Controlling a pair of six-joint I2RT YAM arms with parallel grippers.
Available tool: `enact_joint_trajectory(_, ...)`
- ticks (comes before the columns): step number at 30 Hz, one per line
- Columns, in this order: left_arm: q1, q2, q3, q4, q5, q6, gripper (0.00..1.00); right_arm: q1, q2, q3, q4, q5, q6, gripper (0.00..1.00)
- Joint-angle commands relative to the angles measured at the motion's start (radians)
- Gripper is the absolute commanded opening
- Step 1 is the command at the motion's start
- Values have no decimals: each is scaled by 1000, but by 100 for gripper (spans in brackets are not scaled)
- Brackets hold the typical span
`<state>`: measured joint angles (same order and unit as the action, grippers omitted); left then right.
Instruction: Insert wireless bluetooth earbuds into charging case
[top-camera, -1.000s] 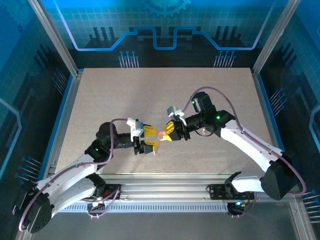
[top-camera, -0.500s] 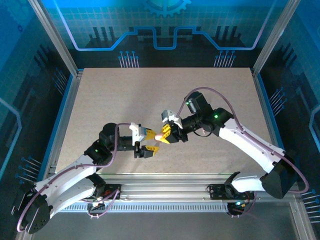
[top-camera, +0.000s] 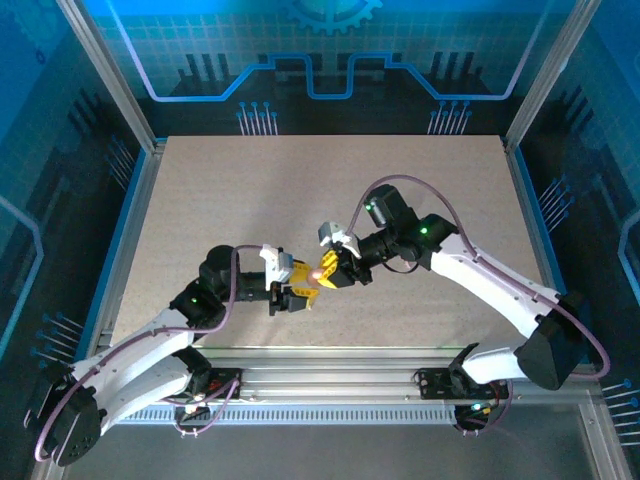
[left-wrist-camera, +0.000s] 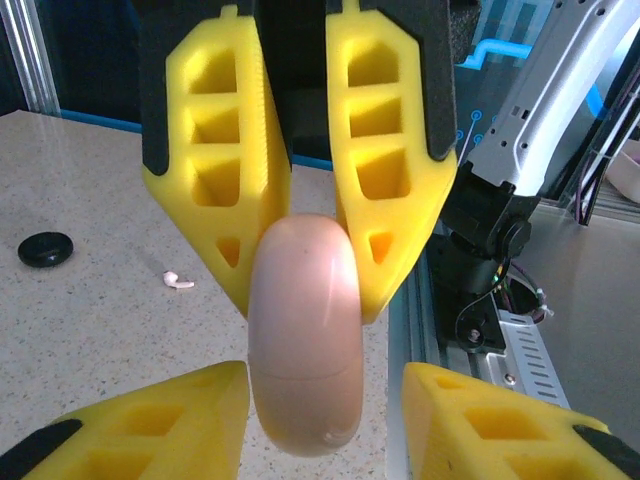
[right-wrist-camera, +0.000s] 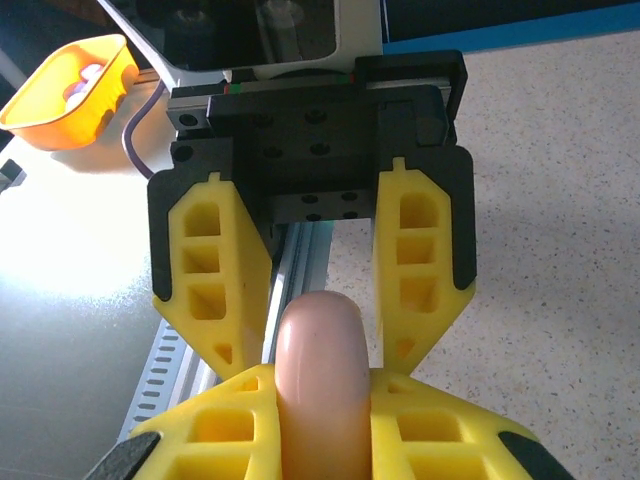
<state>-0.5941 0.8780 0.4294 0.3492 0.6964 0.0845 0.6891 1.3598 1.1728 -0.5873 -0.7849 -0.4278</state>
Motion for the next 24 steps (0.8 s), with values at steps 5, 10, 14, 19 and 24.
enact_joint_trajectory(5, -7, 9, 14, 58, 9, -26, 39, 16, 17, 34, -18, -13, -18, 16)
enact_joint_trajectory(10, -7, 13, 19, 48, 6, -20, 30, 16, 17, 34, -11, -16, -17, 16)
enact_joint_trajectory(14, -6, 13, 19, 34, -16, -9, 26, 15, 12, 32, -5, -14, -17, 16)
enact_joint_trajectory(19, -7, 15, 15, -11, -127, 25, 21, -18, -25, -25, 104, 0, 55, 41)
enact_joint_trajectory(24, -2, 53, -28, 75, -208, 46, 18, -81, -48, -86, 191, 42, 118, 56)
